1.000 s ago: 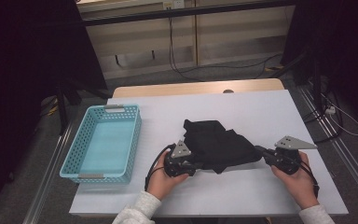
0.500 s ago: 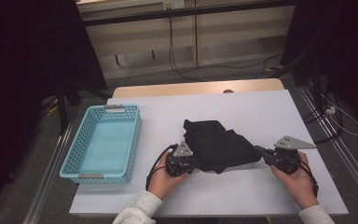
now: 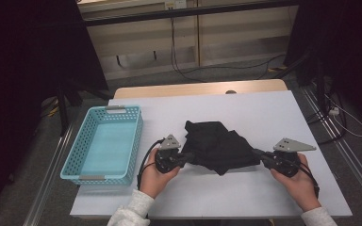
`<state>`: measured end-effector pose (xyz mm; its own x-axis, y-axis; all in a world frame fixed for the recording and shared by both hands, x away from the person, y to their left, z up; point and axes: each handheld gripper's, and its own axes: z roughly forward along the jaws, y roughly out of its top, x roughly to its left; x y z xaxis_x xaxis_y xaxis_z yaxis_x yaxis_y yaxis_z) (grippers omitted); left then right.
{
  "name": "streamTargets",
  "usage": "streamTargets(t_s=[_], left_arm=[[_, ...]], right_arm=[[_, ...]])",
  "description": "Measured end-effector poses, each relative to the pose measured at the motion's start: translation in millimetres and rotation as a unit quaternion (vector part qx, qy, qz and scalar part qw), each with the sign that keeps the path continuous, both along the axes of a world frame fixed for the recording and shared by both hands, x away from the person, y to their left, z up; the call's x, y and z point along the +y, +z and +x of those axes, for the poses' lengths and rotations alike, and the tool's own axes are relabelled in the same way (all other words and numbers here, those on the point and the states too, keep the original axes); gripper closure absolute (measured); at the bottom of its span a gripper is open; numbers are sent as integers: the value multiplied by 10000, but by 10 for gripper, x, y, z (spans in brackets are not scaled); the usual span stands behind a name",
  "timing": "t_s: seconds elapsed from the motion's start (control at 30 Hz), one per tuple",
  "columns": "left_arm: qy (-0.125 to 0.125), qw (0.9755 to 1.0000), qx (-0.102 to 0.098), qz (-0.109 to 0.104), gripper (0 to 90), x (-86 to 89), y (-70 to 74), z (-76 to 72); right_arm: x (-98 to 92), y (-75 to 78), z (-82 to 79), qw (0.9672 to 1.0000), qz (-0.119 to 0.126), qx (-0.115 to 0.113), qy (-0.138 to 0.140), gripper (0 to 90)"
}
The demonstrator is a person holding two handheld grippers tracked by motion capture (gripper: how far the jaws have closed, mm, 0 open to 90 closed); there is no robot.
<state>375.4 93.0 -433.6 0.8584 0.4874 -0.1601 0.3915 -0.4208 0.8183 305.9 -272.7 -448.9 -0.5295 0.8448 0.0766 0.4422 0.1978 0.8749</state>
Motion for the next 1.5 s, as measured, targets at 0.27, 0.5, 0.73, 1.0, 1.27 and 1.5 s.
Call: streamTargets(t_s=[0.27,0.5,0.73,1.0,1.27,1.5], left_arm=[[196,9997,33,-107,896,95,49,18],[261,9996,3,-144,895,93,47,23],[341,9992,-4,-185,895,112,58,29],[453,9985,-65,-285,897,159,118,33],[541,9977,-105,-396,899,221,165,51],[660,9964,-144,-519,900,273,230,75]], right_arm=[[178,-28,-14,9994,-128,43,325,832],[330,-98,-23,9966,-307,119,752,656],[402,-182,-2,9935,-468,385,968,462],[425,-201,48,9927,-712,534,811,401],[434,-200,75,9904,-1067,392,782,727],[225,20,78,9967,-686,-45,427,873]])
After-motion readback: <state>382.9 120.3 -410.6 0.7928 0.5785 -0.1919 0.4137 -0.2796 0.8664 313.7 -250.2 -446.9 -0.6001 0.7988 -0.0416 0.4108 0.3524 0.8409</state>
